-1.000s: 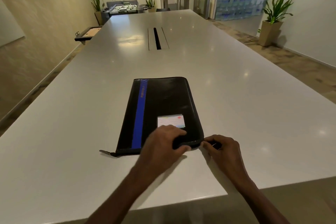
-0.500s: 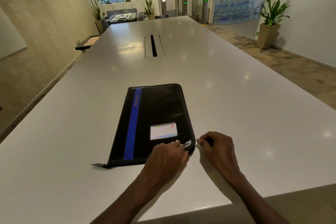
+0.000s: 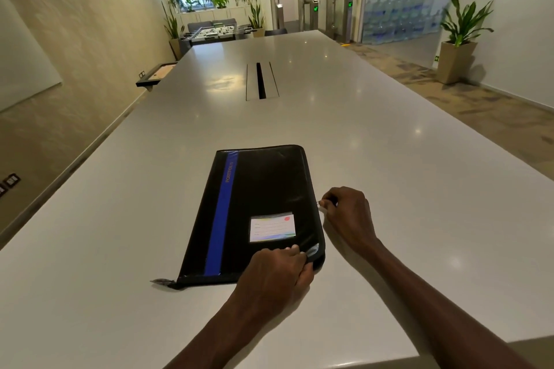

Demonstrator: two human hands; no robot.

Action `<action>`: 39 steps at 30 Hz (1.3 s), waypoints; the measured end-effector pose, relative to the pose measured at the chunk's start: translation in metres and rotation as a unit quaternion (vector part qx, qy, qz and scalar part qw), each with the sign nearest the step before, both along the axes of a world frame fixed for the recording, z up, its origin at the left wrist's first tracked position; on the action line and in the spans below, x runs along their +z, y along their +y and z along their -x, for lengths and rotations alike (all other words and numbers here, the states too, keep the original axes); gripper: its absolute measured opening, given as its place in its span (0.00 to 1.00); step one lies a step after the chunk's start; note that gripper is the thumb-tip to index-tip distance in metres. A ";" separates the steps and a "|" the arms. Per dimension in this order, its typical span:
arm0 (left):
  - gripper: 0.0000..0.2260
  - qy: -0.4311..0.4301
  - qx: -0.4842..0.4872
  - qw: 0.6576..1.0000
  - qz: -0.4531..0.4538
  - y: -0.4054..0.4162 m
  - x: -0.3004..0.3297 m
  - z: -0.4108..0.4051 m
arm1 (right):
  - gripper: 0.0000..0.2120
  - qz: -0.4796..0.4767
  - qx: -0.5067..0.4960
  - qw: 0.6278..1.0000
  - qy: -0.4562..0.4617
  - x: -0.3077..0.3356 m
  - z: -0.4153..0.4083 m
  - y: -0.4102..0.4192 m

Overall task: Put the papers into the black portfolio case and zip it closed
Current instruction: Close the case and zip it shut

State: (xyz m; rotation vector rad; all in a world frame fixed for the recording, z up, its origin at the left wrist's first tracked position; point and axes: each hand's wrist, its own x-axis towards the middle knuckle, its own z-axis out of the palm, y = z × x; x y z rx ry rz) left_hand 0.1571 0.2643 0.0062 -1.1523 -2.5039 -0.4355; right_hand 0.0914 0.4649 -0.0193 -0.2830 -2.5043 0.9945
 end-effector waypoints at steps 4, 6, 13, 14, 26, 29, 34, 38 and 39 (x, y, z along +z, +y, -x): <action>0.14 -0.010 -0.003 1.000 -0.005 -0.001 0.000 0.000 | 0.07 -0.016 -0.001 1.000 -0.007 0.002 0.021 0.002; 0.14 -0.012 -0.001 1.000 0.001 0.000 0.000 -0.001 | 0.07 -0.012 -0.005 1.000 -0.011 0.002 0.031 0.003; 0.12 -0.055 0.077 0.995 0.031 0.005 0.001 -0.006 | 0.05 0.008 0.031 0.999 -0.033 -0.001 0.051 0.015; 0.15 -0.067 0.100 0.992 0.037 0.007 0.002 -0.006 | 0.05 0.009 0.041 0.998 -0.038 -0.002 0.053 0.019; 0.16 -0.120 0.265 0.957 -0.004 0.089 0.029 0.094 | 0.03 0.014 0.094 0.993 -0.075 -0.002 0.067 0.034; 0.12 -0.116 0.295 0.946 0.063 0.104 0.028 0.112 | 0.03 0.014 0.099 0.993 -0.063 -0.004 0.068 0.036; 0.06 -0.092 0.293 0.943 0.131 0.113 0.029 0.123 | 0.04 0.023 0.109 0.993 -0.037 -0.009 0.066 0.038; 0.06 -0.099 0.281 0.948 0.110 0.116 0.026 0.128 | 0.06 0.015 0.102 0.994 -0.027 -0.007 0.074 0.037; 0.07 -0.103 0.281 0.949 0.100 0.115 0.025 0.130 | 0.06 0.015 0.096 0.995 -0.024 -0.006 0.076 0.036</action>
